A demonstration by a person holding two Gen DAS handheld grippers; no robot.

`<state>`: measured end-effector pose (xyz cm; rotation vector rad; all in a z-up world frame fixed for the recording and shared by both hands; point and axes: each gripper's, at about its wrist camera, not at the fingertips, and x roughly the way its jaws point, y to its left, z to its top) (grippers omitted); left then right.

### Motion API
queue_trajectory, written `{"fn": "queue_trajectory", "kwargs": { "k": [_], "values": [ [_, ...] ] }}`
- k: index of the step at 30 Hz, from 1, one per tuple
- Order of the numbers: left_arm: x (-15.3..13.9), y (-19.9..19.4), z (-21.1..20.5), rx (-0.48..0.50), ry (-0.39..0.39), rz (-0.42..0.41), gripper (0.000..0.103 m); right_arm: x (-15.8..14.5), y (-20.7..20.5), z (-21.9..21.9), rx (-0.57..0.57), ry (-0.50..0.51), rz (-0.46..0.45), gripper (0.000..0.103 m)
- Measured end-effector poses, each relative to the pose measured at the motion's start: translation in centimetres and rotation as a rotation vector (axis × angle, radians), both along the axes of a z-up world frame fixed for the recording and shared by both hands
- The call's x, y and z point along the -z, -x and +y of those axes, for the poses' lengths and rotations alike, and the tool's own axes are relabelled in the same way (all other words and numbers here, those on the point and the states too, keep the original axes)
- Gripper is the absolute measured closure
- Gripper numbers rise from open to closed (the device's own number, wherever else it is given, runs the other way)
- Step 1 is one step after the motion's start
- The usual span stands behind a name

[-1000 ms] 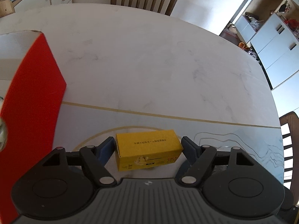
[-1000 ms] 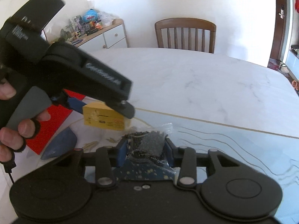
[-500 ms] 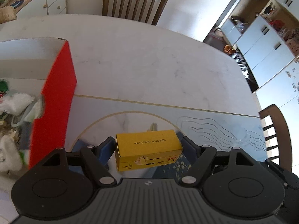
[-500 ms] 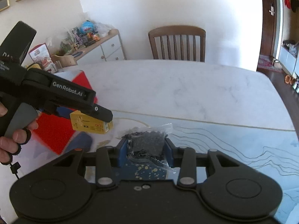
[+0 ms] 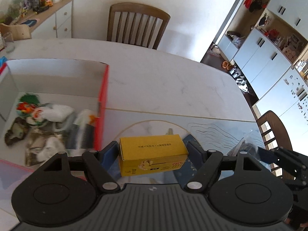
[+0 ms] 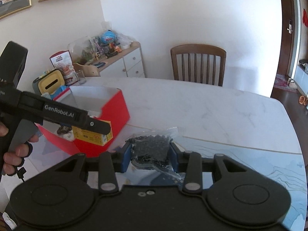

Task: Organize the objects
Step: 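Carry the yellow box and dark-item bag over the cardboard box with both tools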

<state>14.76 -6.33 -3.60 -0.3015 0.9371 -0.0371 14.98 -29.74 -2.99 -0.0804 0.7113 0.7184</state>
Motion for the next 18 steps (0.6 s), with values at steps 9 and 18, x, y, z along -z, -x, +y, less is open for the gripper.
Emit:
{"fn": "queue_trajectory", "kwargs": {
  "k": [9, 18],
  "values": [
    [-1.8, 2.9, 4.9, 0.005, -0.025, -0.054, 0.026, -1.9, 1.8, 4.6, -0.021, -0.006, 0.001, 0.064],
    [-1.8, 3.8, 10.1, 0.029, -0.085, -0.08, 0.033, -2.4, 2.9, 10.9, -0.046, -0.009, -0.009, 0.064]
  ]
}}
